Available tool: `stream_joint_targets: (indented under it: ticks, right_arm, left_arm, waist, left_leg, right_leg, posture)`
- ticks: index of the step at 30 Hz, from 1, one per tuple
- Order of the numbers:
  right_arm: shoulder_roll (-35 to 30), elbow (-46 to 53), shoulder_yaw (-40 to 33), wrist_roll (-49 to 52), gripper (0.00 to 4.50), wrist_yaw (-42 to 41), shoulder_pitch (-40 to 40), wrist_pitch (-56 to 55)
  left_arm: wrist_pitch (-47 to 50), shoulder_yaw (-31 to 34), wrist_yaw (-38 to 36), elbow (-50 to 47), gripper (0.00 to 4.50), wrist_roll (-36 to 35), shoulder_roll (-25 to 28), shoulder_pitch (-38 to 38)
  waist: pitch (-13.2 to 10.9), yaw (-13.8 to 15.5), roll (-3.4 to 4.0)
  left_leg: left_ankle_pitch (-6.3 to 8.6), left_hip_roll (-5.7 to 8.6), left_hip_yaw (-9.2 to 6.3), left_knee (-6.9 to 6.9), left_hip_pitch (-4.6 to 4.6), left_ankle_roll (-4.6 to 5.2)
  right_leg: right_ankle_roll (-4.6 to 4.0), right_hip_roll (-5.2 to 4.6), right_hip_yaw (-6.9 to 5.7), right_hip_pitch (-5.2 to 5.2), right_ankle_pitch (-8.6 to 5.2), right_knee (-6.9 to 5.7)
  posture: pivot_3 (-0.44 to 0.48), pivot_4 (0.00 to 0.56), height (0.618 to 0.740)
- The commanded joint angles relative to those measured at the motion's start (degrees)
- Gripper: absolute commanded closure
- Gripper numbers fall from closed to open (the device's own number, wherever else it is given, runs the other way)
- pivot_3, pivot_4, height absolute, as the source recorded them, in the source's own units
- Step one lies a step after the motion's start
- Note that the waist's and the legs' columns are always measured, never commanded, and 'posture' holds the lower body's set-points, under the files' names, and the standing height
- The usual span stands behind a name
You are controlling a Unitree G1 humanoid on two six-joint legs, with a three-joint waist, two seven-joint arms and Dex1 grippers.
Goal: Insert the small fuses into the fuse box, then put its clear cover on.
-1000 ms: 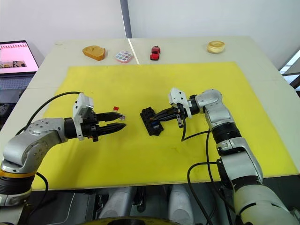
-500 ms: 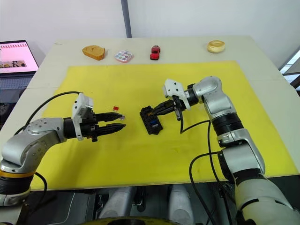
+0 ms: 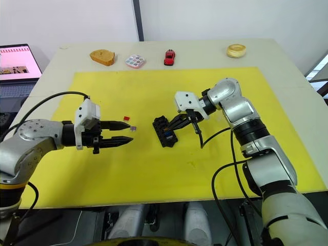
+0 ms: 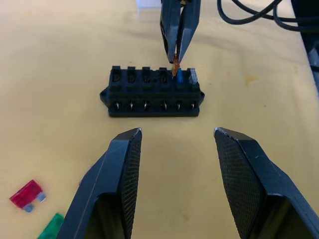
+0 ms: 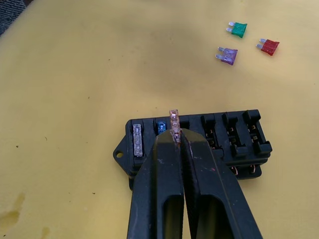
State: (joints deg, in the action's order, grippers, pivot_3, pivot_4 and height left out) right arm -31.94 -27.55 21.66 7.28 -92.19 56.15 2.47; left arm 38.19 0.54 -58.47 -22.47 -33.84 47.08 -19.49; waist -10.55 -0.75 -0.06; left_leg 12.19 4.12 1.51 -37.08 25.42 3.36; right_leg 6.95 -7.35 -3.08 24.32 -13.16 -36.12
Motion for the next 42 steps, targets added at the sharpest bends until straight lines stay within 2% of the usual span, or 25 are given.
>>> stream_joint_targets:
  ticks: [1, 7, 29, 42]
  right_arm:
    - [0.92, 1.14, -1.16, -0.28, 4.5, 0.46, 1.85, 0.3]
    - [1.5, -0.24, -1.21, -2.14, 4.5, 2.71, 2.55, 0.64]
    - [0.98, -1.57, -2.37, -1.35, 4.5, -0.28, 4.19, 2.76]
    - [-0.63, 0.14, -0.39, -0.34, 4.5, -0.31, 2.65, 2.81]
  left_arm:
    - [-1.24, 0.05, 0.44, -1.92, 2.08, 0.34, -0.28, 0.37]
    - [-1.32, 0.14, 1.3, -2.05, 2.08, 0.27, -1.37, 0.9]
    - [-1.23, 0.07, 2.18, -2.22, 2.08, 0.3, -2.7, 1.67]
    - [-1.56, 0.06, 2.27, -1.86, 2.08, 0.57, -2.71, 1.82]
  waist:
    - [0.0, 0.0, 0.0]
    - [0.0, 0.06, 0.0]
    - [0.0, -0.01, 0.0]
    - [0.0, 0.01, 0.0]
  left_leg:
    - [0.0, 0.0, 0.0, 0.01, 0.0, 0.0]
    - [0.0, 0.0, 0.0, 0.01, 0.0, 0.0]
    - [-0.01, 0.0, 0.0, 0.01, 0.0, -0.01]
    - [-0.01, 0.0, 0.0, 0.02, 0.0, -0.01]
  right_leg:
    - [0.0, 0.0, 0.0, 0.01, 0.0, 0.0]
    - [0.0, 0.01, 0.0, 0.01, 0.0, 0.0]
    - [0.0, 0.09, 0.0, 0.01, 0.0, 0.0]
    - [0.0, 0.02, 0.0, 0.01, 0.0, 0.0]
  posture:
    - [0.0, 0.15, 0.74]
    - [0.0, 0.15, 0.74]
    - [0.0, 0.15, 0.74]
    - [0.0, 0.15, 0.74]
